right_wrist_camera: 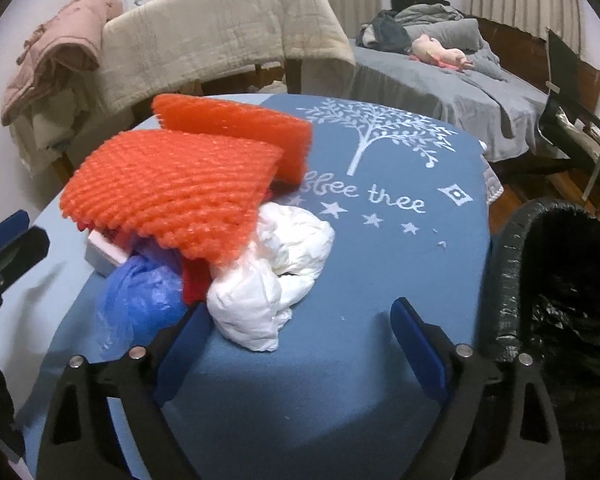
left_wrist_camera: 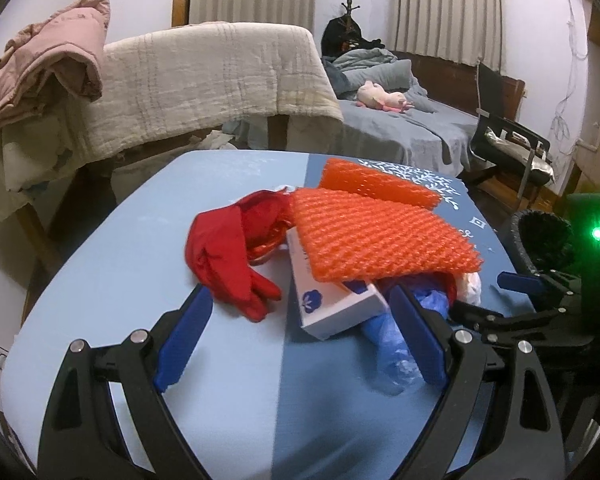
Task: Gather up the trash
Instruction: 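Return to the pile and grasp the white plastic bag with the right tool, then grasp the white alcohol-pad box with the left tool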
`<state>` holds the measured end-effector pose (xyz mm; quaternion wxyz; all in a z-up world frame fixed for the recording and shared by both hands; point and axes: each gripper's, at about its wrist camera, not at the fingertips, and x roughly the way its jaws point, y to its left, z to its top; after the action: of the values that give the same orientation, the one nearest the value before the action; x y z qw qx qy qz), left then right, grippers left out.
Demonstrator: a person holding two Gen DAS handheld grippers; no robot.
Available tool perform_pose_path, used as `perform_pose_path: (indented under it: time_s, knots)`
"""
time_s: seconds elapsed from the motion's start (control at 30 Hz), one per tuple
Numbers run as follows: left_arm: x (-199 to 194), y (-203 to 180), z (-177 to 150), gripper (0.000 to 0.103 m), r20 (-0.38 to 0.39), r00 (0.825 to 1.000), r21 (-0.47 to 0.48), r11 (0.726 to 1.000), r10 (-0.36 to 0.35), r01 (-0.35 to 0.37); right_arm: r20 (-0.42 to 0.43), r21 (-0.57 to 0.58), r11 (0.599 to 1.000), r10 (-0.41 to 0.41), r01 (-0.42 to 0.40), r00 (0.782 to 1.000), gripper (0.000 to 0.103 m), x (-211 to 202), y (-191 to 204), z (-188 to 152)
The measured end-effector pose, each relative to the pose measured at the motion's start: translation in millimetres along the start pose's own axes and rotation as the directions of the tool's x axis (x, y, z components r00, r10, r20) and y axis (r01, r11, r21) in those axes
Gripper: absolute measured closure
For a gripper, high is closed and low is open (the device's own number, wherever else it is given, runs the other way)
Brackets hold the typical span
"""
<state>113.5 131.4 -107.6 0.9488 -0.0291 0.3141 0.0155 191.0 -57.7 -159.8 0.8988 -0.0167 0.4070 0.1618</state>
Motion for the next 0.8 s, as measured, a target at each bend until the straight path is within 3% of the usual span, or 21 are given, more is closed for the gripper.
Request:
perform_pose_path:
  time_s: [0.13, 0.3, 0.37, 0.47, 0.53, 0.63, 0.8]
  knots:
    - [3.6, -5.1, -0.1, 0.015, -0.005, 1.0, 0.007, 1.0, -0.014, 0.014, 0.03, 0.003, 0.998, -0.071, 0.07, 0.997, 0.015, -9.5, -11.1, 1.2]
    - [12.7, -11.6, -1.5, 0.015, -0.029, 0.999, 0.0, 0.999, -0.032, 0.032, 0.045, 0.01, 0.999, -0.032, 0.031, 0.998, 0.015, -12.7, -10.3, 4.1]
    - [16.9, -14.4, -1.8, 0.015, -0.037, 0.999, -0.001, 0.999, -0.032, 0.032, 0.029, 0.0, 1.0, -0.018, 0.018, 0.999, 0.019, -7.5, -7.0, 5.3]
    - [23.7, -14.5, -0.2, 0.015, -0.048, 0.998, -0.016, 0.999, -0.03, 0.029, -0.002, -0.008, 0.999, 0.034, -0.034, 0.999, 0.035, 0.7, -1.7, 6.4]
    - [28.7, -13.3, 1.4, 0.015, -0.059, 0.998, -0.026, 0.999, -0.032, 0.03, -0.027, -0.009, 0.996, 0.083, -0.083, 0.996, 0.057, 5.1, -0.1, 6.1]
    - [35.9, -11.9, 2.4, 0.022, -0.08, 0.996, -0.045, 0.998, -0.05, 0.047, -0.036, -0.004, 0.991, 0.137, -0.137, 0.99, 0.075, 5.0, 0.8, 3.8]
    - [47.4, -8.6, 0.7, 0.047, -0.121, 0.988, -0.079, 0.994, -0.091, 0.082, -0.002, -0.017, 0.993, 0.119, -0.119, 0.993, 0.079, -9.8, -4.0, 4.5]
